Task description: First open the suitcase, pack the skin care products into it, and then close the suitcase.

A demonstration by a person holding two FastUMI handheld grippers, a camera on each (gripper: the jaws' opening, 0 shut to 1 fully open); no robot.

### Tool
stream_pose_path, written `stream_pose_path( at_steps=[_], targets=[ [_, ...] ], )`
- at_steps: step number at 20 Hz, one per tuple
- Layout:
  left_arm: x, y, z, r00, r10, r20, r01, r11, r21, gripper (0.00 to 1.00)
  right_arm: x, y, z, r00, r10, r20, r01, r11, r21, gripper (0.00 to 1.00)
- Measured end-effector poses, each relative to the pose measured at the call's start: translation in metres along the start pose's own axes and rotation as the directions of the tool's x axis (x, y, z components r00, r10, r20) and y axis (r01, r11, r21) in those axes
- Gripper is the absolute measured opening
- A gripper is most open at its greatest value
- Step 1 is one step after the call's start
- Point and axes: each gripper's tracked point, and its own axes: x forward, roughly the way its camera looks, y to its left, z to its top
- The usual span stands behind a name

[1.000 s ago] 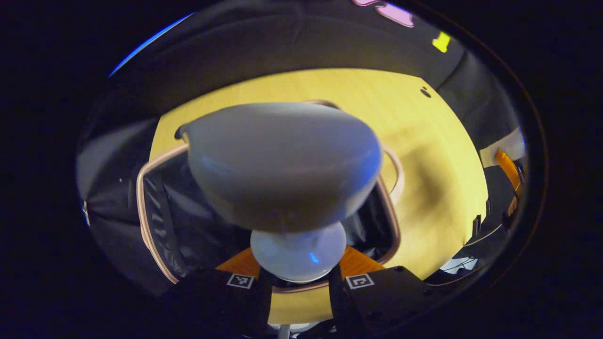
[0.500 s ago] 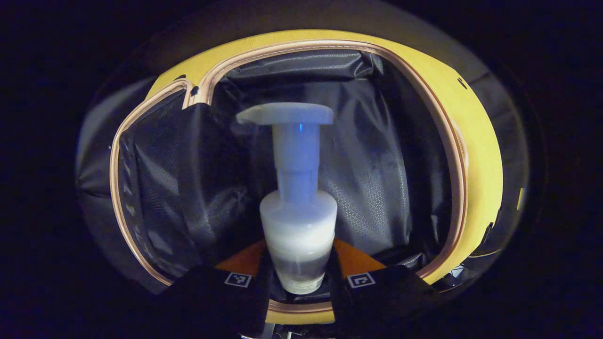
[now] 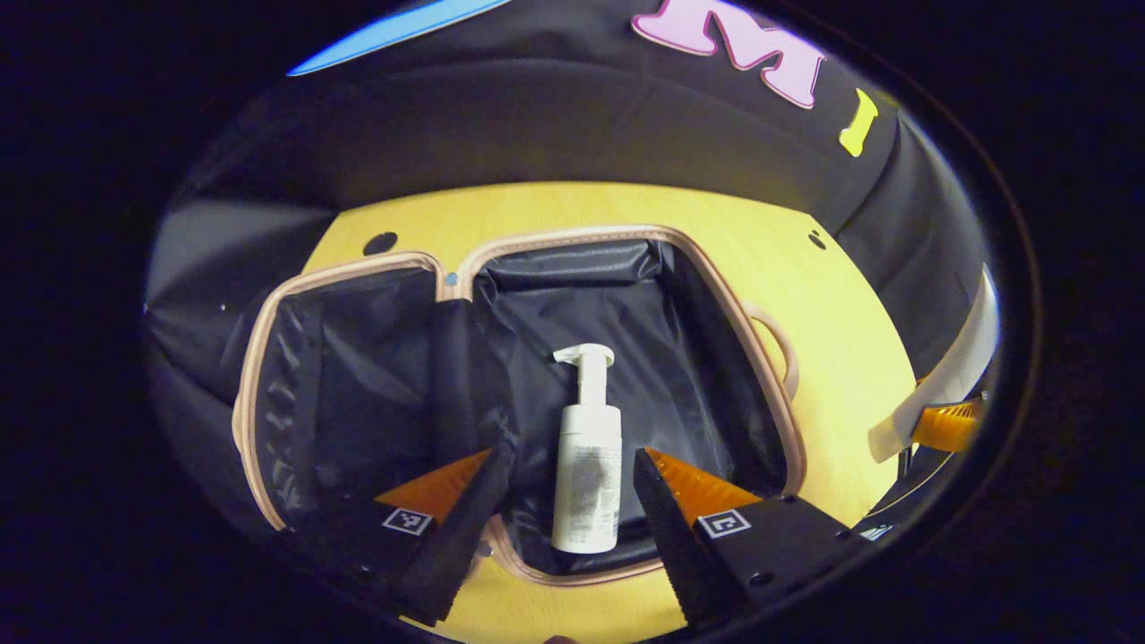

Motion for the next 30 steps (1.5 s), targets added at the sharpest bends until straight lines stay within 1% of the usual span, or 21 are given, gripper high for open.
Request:
stream_pose_path(
  at_steps=[2,4,6,8,9,10,11,12,13,14,15,16,17,18,21,22,23,25,26,29,30],
  targets=[
    [-0.029,0.020,0.001,0.996,0.026,0.088,-0.023,0.999,-0.042,0.95,0.029,0.022,-0.001,0.996,0.044,-0.078,-0.041,0.998,0.039,0.38],
    [-0.060,0.049,-0.003,0.984,0.065,0.167,-0.044,0.991,-0.123,0.95,0.064,0.035,0.003,0.990,0.063,-0.128,-0.051,0.994,0.092,0.38],
    [-0.092,0.086,-0.006,0.961,0.129,0.246,-0.073,0.972,-0.224,0.95,0.101,0.027,-0.001,0.982,-0.016,-0.188,0.042,0.990,0.134,0.38],
    [-0.128,0.125,-0.006,0.926,0.188,0.328,-0.075,0.942,-0.327,0.96,0.130,0.012,-0.016,0.956,-0.119,-0.267,0.163,0.975,0.152,0.38],
    [-0.140,0.142,-0.010,0.916,0.211,0.341,-0.071,0.923,-0.378,0.97,0.138,0.011,-0.026,0.939,-0.140,-0.314,0.198,0.967,0.161,0.38],
    [-0.149,0.157,-0.015,0.909,0.224,0.351,-0.060,0.905,-0.422,0.96,0.146,0.015,-0.033,0.928,-0.143,-0.343,0.208,0.964,0.163,0.38],
    [-0.157,0.175,-0.026,0.910,0.249,0.330,-0.071,0.881,-0.468,0.97,0.149,0.019,-0.037,0.922,-0.141,-0.362,0.211,0.964,0.163,0.31],
    [-0.161,0.195,-0.035,0.910,0.272,0.312,-0.085,0.860,-0.502,0.97,0.159,0.020,-0.032,0.928,-0.151,-0.340,0.221,0.959,0.176,0.38],
    [-0.163,0.211,-0.042,0.911,0.297,0.287,-0.108,0.843,-0.528,0.97,0.162,0.018,-0.035,0.919,-0.168,-0.356,0.243,0.953,0.179,0.38],
    [-0.160,0.224,-0.049,0.910,0.320,0.265,-0.132,0.828,-0.545,0.97,0.160,0.016,-0.040,0.905,-0.190,-0.380,0.274,0.945,0.181,0.30],
    [-0.162,0.238,-0.053,0.910,0.334,0.245,-0.152,0.819,-0.554,0.97,0.159,0.010,-0.047,0.890,-0.212,-0.403,0.299,0.939,0.167,0.33],
    [-0.158,0.246,-0.053,0.911,0.343,0.229,-0.167,0.814,-0.556,0.97,0.160,0.007,-0.051,0.886,-0.216,-0.410,0.303,0.939,0.163,0.42],
    [-0.158,0.256,-0.053,0.909,0.358,0.212,-0.190,0.811,-0.554,0.97,0.159,0.009,-0.049,0.891,-0.217,-0.398,0.303,0.938,0.169,0.43],
    [-0.153,0.269,-0.054,0.911,0.365,0.193,-0.208,0.809,-0.551,0.97,0.157,0.014,-0.040,0.907,-0.215,-0.362,0.295,0.938,0.183,0.48],
    [-0.135,0.304,-0.046,0.906,0.390,0.166,-0.251,0.810,-0.530,0.97,0.136,0.035,0.010,0.975,-0.159,-0.156,0.186,0.966,0.177,0.63],
    [-0.129,0.315,-0.037,0.904,0.394,0.165,-0.262,0.815,-0.517,0.97,0.124,0.048,0.025,0.989,-0.115,-0.091,0.128,0.979,0.160,0.72],
    [-0.123,0.329,-0.031,0.902,0.404,0.152,-0.281,0.817,-0.503,0.97,0.110,0.057,0.038,0.996,-0.082,-0.034,0.086,0.988,0.128,0.94],
    [-0.098,0.350,-0.021,0.906,0.404,0.127,-0.303,0.829,-0.470,0.96,0.082,0.066,0.058,0.998,-0.037,0.055,0.034,0.997,0.064,0.94],
    [-0.085,0.358,-0.023,0.911,0.402,0.088,-0.320,0.827,-0.461,0.96,0.070,0.067,0.062,0.997,-0.028,0.078,0.025,0.999,0.042,0.94],
    [-0.048,0.376,-0.037,0.923,0.383,-0.030,-0.359,0.833,-0.421,0.97,0.043,0.051,0.070,0.989,-0.056,0.137,0.052,0.998,0.033,0.94],
    [-0.037,0.379,-0.045,0.921,0.383,-0.070,-0.378,0.835,-0.399,0.97,0.033,0.046,0.078,0.982,-0.070,0.172,0.065,0.997,0.040,0.94]
  ],
)
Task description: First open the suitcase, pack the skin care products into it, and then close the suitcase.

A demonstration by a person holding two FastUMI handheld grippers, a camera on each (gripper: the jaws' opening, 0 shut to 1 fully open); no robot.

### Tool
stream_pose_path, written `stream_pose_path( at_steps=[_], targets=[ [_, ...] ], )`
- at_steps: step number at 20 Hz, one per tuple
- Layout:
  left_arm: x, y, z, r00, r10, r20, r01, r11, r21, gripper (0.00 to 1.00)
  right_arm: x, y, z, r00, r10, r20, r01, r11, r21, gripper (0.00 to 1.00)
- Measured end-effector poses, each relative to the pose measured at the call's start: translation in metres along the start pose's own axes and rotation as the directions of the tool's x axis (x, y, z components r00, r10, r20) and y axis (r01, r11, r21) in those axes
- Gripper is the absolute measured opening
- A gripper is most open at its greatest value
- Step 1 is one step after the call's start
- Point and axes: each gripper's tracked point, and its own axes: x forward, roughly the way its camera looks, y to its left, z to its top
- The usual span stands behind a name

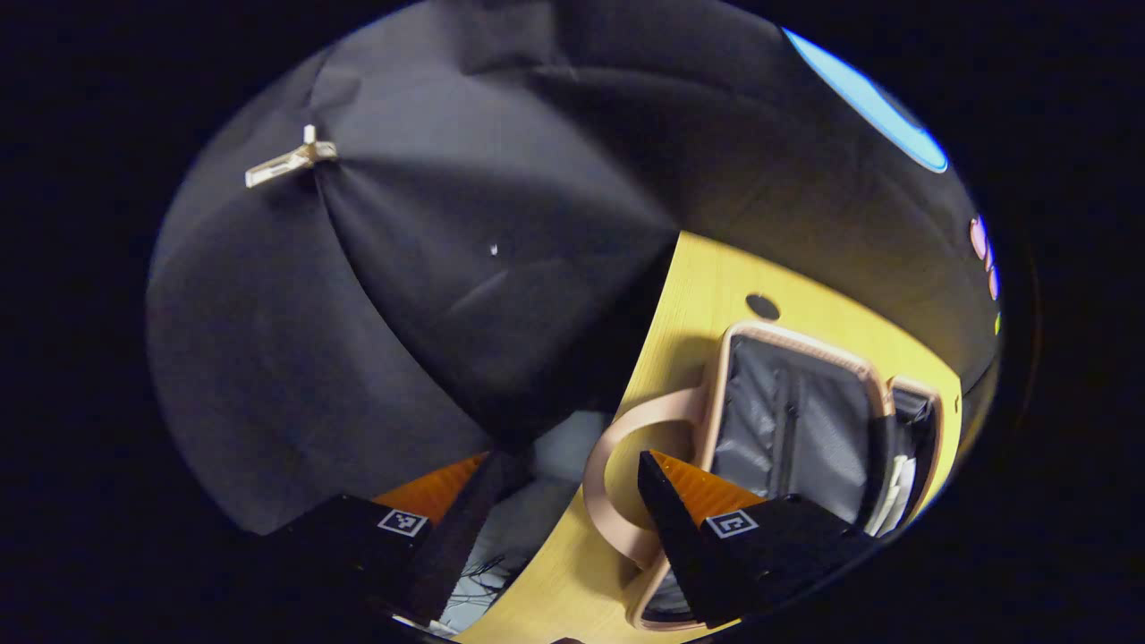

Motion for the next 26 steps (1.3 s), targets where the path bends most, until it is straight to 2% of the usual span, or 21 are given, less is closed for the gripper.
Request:
stream_pose_path(
  at_steps=[2,4,5,6,8,9,11,14,16,20,22,24,26],
  targets=[
    [0.021,-0.005,-0.011,0.998,-0.012,-0.061,0.013,1.000,0.017,0.97,-0.016,-0.016,0.009,0.998,-0.036,0.050,0.036,0.999,-0.005,0.94],
    [0.038,0.002,-0.018,0.994,0.024,-0.102,-0.020,0.999,0.037,0.96,-0.025,-0.030,0.003,0.997,-0.069,0.045,0.068,0.998,0.009,0.94],
    [0.037,-0.004,-0.014,0.996,-0.002,-0.092,0.005,1.000,0.025,0.96,-0.027,-0.035,-0.004,0.997,-0.078,0.027,0.078,0.997,0.019,0.94],
    [0.045,-0.004,-0.015,0.995,-0.020,-0.099,0.022,1.000,0.020,0.87,-0.027,-0.041,-0.010,0.996,-0.089,0.010,0.089,0.996,0.029,0.94],
    [0.046,-0.020,-0.021,0.985,-0.112,-0.135,0.109,0.994,-0.025,0.82,-0.027,-0.048,-0.020,0.994,-0.106,-0.011,0.106,0.994,0.035,0.94],
    [0.046,-0.028,-0.026,0.979,-0.130,-0.155,0.123,0.991,-0.055,0.63,-0.028,-0.049,-0.022,0.994,-0.108,-0.017,0.109,0.993,0.039,0.94],
    [0.048,-0.025,-0.026,0.982,-0.101,-0.162,0.097,0.995,-0.029,0.25,-0.031,-0.041,-0.020,0.996,-0.094,-0.010,0.095,0.994,0.048,0.94],
    [0.041,-0.027,-0.016,0.988,-0.086,-0.127,0.084,0.996,-0.025,0.12,-0.038,-0.038,-0.019,0.996,-0.084,0.001,0.084,0.996,0.034,0.94],
    [0.025,-0.028,-0.003,0.989,-0.127,-0.076,0.126,0.992,-0.025,0.07,-0.043,-0.039,-0.020,0.996,-0.088,0.011,0.087,0.996,0.028,0.94],
    [-0.029,-0.027,0.040,0.978,-0.204,0.041,0.206,0.978,-0.030,0.06,-0.055,-0.032,-0.021,0.997,-0.059,0.039,0.059,0.998,0.016,0.94],
    [-0.079,-0.039,0.072,0.957,-0.261,0.126,0.264,0.965,-0.006,0.06,-0.061,-0.029,-0.020,0.997,-0.039,0.063,0.039,0.999,0.009,0.94],
    [-0.136,-0.063,0.100,0.927,-0.315,0.204,0.310,0.949,0.056,0.06,-0.070,-0.028,-0.016,0.995,-0.022,0.095,0.022,1.000,-0.004,0.94],
    [-0.206,-0.087,0.125,0.883,-0.384,0.268,0.363,0.923,0.127,0.06,-0.084,-0.030,-0.015,0.993,-0.004,0.120,0.005,1.000,-0.004,0.94]
  ],
)
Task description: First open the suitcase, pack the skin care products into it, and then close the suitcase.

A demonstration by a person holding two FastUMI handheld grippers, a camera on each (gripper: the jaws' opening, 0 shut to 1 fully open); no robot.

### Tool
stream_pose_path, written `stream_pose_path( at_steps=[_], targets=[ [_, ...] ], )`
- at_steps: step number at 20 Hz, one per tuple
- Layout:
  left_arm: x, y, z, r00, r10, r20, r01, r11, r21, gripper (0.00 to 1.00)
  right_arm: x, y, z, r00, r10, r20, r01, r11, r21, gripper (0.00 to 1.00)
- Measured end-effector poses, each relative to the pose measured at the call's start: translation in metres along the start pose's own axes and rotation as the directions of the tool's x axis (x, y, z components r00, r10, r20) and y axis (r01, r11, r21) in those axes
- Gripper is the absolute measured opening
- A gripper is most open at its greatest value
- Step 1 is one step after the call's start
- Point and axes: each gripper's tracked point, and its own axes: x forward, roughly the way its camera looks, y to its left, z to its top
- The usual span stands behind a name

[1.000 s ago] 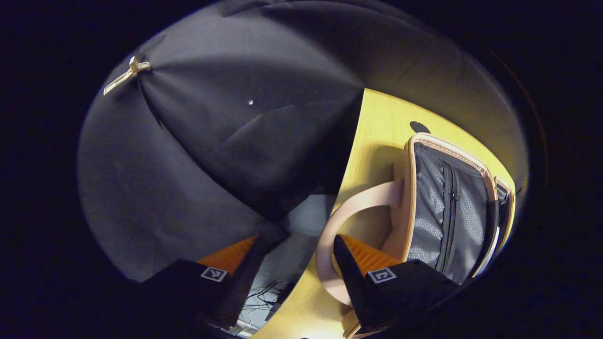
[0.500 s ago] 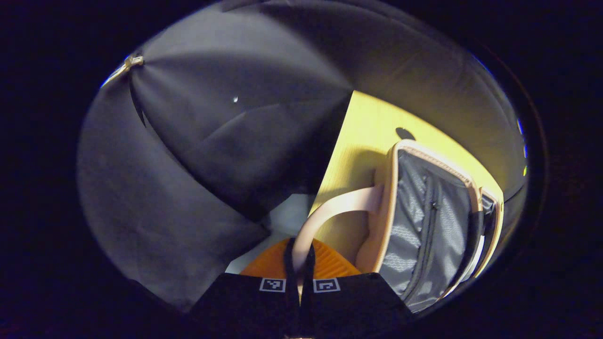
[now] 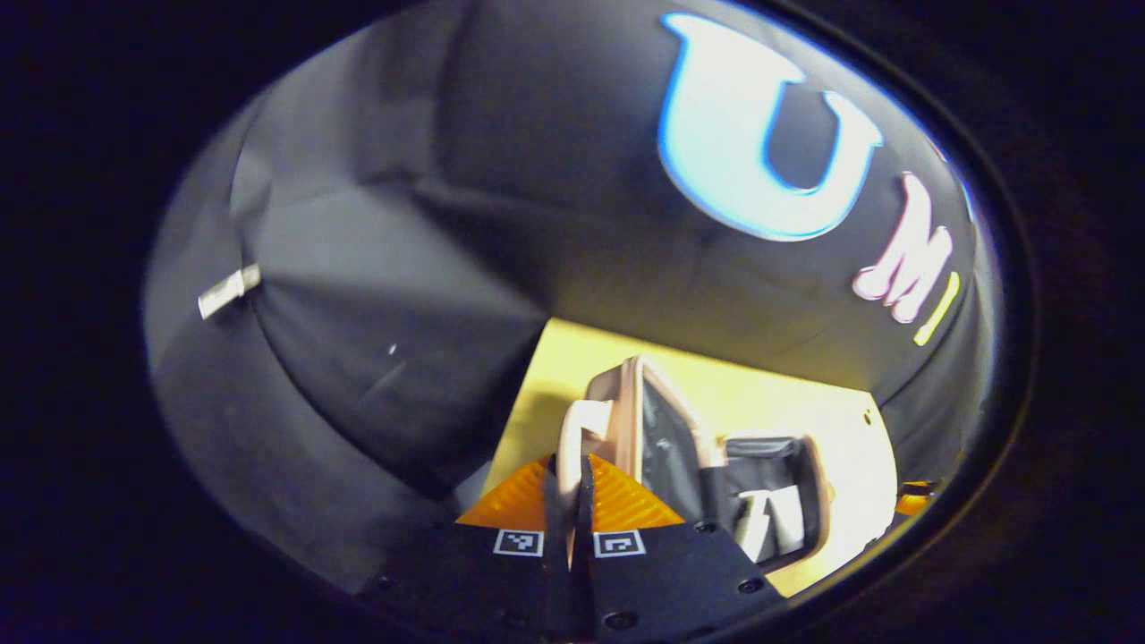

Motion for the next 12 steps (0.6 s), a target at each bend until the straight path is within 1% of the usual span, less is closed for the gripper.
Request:
stream_pose_path(
  at_steps=[1,3,5,7,8,9,11,12],
  targets=[
    [-0.023,-0.026,0.019,0.999,-0.039,0.031,0.038,0.999,0.032,0.06,-0.008,-0.003,0.002,1.000,0.006,0.013,-0.006,1.000,0.004,0.94],
    [-0.059,-0.083,0.044,0.992,-0.109,0.057,0.103,0.990,0.094,0.06,-0.027,-0.015,0.006,0.999,0.011,0.041,-0.011,1.000,0.002,0.94],
    [-0.073,-0.144,0.047,0.984,-0.172,0.045,0.163,0.974,0.156,0.06,-0.050,-0.035,0.007,0.998,0.001,0.065,-0.001,1.000,-0.002,0.94],
    [-0.075,-0.197,0.043,0.969,-0.246,0.023,0.237,0.953,0.191,0.06,-0.071,-0.057,0.004,0.996,-0.023,0.088,0.023,1.000,-0.005,0.94],
    [-0.061,-0.224,0.034,0.961,-0.277,-0.003,0.272,0.945,0.182,0.06,-0.081,-0.071,-0.001,0.995,-0.040,0.091,0.040,0.999,-0.005,0.94],
    [-0.058,-0.248,0.026,0.953,-0.301,-0.034,0.303,0.937,0.173,0.06,-0.092,-0.087,-0.007,0.994,-0.060,0.094,0.060,0.998,0.001,0.94],
    [-0.042,-0.286,0.002,0.942,-0.323,-0.088,0.335,0.923,0.188,0.06,-0.110,-0.120,-0.018,0.990,-0.108,0.092,0.105,0.994,0.031,0.94],
    [-0.028,-0.297,-0.005,0.939,-0.325,-0.109,0.341,0.915,0.214,0.06,-0.121,-0.137,-0.023,0.987,-0.133,0.091,0.129,0.991,0.048,0.94]
  ],
)
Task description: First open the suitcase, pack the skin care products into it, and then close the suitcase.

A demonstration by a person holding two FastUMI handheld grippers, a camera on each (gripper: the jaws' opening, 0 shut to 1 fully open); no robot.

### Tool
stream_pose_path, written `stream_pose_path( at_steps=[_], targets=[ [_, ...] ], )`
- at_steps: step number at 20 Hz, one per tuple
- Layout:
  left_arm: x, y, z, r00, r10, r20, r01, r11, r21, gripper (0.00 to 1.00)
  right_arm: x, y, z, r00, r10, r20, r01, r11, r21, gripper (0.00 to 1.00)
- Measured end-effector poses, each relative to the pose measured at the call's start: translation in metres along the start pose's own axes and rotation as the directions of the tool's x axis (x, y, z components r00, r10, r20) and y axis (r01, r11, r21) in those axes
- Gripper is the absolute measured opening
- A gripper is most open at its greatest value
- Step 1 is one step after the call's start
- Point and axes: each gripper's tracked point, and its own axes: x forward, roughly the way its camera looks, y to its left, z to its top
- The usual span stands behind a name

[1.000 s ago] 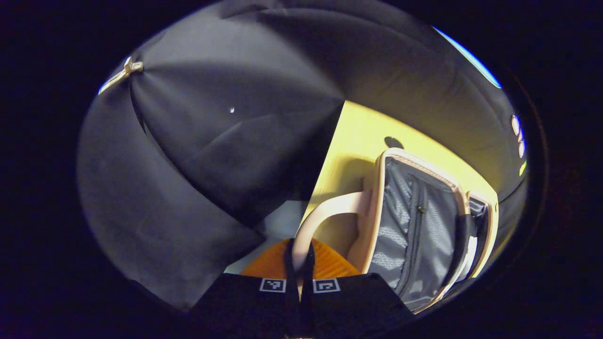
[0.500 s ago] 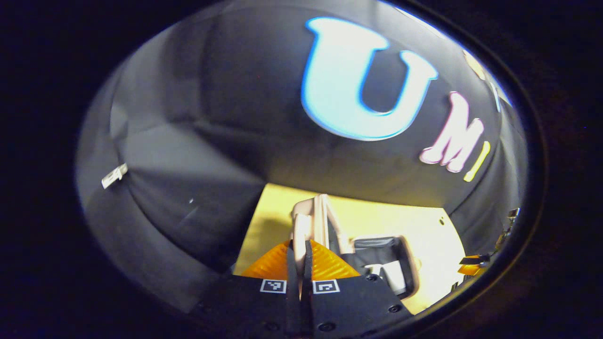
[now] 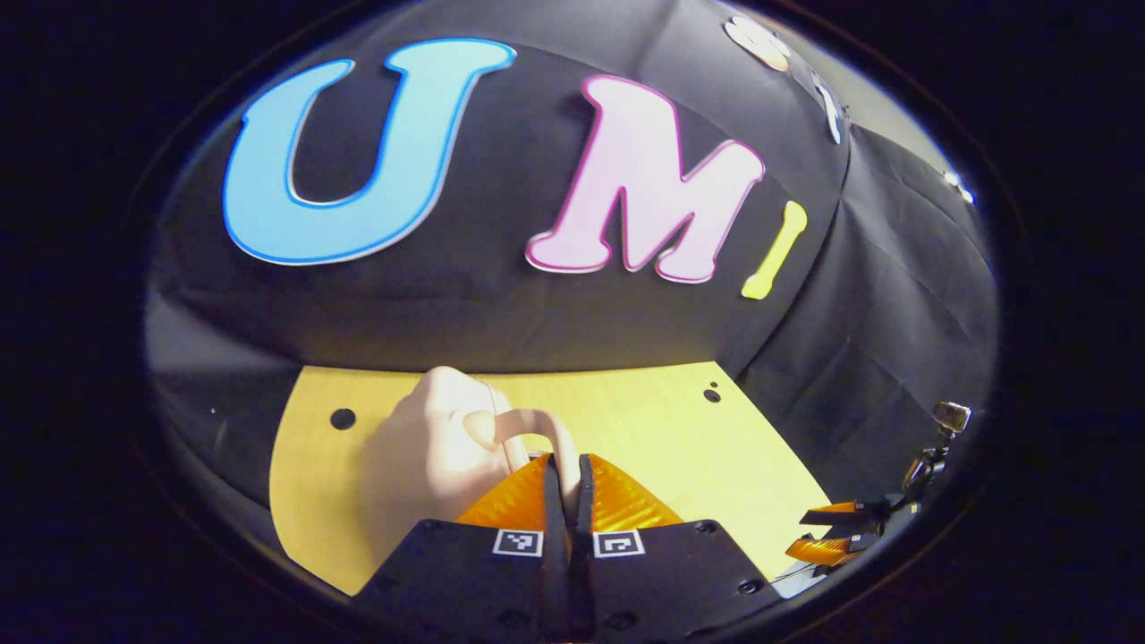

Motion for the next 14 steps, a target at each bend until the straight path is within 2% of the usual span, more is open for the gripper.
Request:
stream_pose_path(
  at_steps=[2,3,4,7,10,11,13,14],
  targets=[
    [0.029,-0.018,-0.034,0.995,-0.022,-0.101,0.022,1.000,0.001,0.06,-0.018,-0.038,-0.003,0.998,-0.061,0.007,0.061,0.998,0.022,0.94],
    [0.038,-0.024,-0.049,0.989,-0.035,-0.141,0.033,0.999,-0.014,0.02,-0.027,-0.053,-0.003,0.996,-0.089,0.011,0.088,0.996,0.032,0.94],
    [0.037,-0.021,-0.059,0.984,-0.037,-0.177,0.034,0.999,-0.019,0.06,-0.042,-0.071,-0.004,0.992,-0.125,0.018,0.124,0.991,0.044,0.94],
    [0.038,-0.018,-0.082,0.961,-0.009,-0.276,0.007,1.000,-0.008,0.06,-0.075,-0.118,-0.018,0.978,-0.206,0.018,0.205,0.976,0.069,0.94],
    [0.038,-0.016,-0.082,0.953,0.009,-0.302,-0.001,1.000,0.025,0.07,-0.092,-0.151,-0.037,0.968,-0.252,-0.016,0.252,0.966,0.055,0.94],
    [0.036,-0.012,-0.082,0.950,0.036,-0.309,-0.024,0.999,0.041,0.07,-0.094,-0.157,-0.039,0.967,-0.253,-0.019,0.253,0.966,0.047,0.94],
    [0.035,-0.010,-0.079,0.954,0.071,-0.291,-0.051,0.996,0.076,0.11,-0.095,-0.164,-0.038,0.969,-0.247,-0.009,0.247,0.969,0.005,0.94],
    [0.034,-0.009,-0.080,0.956,0.097,-0.277,-0.076,0.993,0.085,0.22,-0.093,-0.165,-0.037,0.970,-0.242,0.000,0.242,0.970,-0.027,0.94]
  ],
)
